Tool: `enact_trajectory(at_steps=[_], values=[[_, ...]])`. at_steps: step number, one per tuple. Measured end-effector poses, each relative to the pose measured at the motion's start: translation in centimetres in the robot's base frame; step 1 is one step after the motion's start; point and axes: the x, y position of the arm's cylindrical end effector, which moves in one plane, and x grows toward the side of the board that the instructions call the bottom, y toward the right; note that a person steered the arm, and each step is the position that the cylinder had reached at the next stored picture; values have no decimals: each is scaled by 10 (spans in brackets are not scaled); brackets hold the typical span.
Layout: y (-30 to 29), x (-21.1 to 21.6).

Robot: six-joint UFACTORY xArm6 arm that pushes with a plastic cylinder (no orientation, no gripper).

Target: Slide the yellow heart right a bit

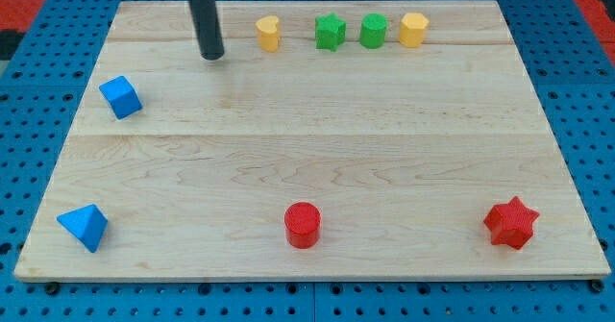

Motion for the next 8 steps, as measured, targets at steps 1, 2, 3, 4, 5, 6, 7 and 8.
enact_trajectory(at_steps=[1,2,3,4,5,6,7,8], values=[[-5,-20],[-4,-22],[-4,-22],[-7,-22],[-7,-29],[-7,-29],[-7,-29],[-7,-29]])
